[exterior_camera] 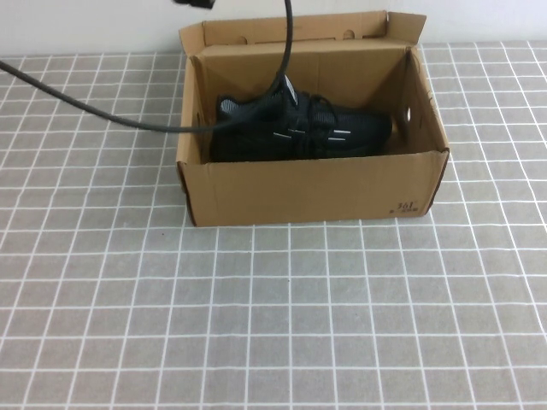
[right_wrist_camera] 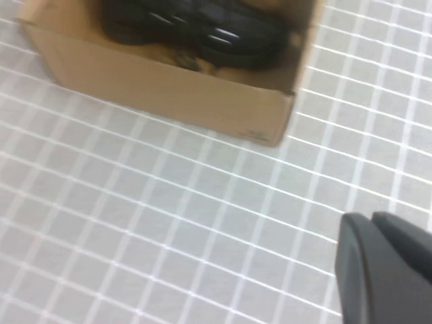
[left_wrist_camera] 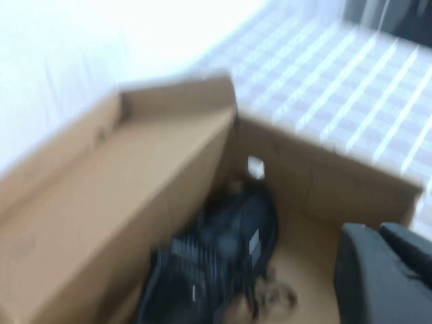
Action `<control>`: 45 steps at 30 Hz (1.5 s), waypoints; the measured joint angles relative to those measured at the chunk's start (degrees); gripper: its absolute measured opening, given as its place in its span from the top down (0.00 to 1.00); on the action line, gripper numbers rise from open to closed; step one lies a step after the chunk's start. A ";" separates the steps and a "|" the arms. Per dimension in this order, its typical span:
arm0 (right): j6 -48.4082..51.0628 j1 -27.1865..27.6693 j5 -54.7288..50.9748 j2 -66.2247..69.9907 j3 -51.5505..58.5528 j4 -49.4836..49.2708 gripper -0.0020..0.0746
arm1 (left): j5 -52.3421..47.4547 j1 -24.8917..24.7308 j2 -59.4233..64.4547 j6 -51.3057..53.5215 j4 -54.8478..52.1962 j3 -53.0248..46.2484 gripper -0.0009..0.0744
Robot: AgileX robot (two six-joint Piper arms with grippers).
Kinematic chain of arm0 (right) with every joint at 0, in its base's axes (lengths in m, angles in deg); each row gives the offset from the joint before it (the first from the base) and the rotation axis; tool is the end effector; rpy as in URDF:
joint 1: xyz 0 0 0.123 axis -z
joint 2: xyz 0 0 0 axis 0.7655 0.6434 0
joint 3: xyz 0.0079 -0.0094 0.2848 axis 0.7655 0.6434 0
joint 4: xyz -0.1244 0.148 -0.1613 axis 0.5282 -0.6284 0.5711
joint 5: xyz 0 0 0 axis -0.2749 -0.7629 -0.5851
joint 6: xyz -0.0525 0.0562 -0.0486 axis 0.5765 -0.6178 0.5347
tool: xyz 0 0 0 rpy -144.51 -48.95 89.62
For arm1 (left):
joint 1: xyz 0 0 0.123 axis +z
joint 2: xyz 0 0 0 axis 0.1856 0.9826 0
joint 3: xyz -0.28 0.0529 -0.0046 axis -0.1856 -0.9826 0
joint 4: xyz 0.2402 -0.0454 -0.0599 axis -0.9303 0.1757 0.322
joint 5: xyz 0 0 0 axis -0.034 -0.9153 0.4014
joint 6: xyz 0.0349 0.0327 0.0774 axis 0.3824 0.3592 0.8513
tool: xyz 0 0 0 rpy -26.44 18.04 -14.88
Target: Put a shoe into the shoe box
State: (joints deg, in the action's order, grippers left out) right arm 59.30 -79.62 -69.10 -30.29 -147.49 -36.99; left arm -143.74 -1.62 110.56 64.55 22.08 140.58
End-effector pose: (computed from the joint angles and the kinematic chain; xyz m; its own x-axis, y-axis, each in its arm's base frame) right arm 0.1241 0.0560 0.4711 -0.6107 -0.1735 -0.7726 -0.3064 0.9515 0.0284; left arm 0.3778 -0.1383 0.4224 -0.1432 0.4259 -0.8934 0.8357 0.5357 0.1214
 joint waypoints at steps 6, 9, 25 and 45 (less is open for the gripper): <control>2.59 0.00 -0.06 -7.62 0.76 -6.47 0.99 | 0.20 0.00 -7.26 -7.61 -8.70 -6.56 0.99; 2.72 0.00 -0.06 -13.59 3.38 -7.62 0.99 | 4.94 0.00 -14.91 -8.76 -9.82 -14.92 0.99; 6.66 0.00 5.48 -40.84 26.73 -10.00 0.99 | 44.00 0.00 -74.46 -9.24 -5.01 -74.56 0.99; 9.68 0.00 31.18 -45.52 43.44 -17.23 0.99 | 57.31 0.00 -102.50 -9.47 5.16 -107.36 0.99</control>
State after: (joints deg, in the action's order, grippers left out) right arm 68.98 -79.62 -37.92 -75.81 -104.05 -54.22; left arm -86.43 -1.62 8.06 55.08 27.23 33.22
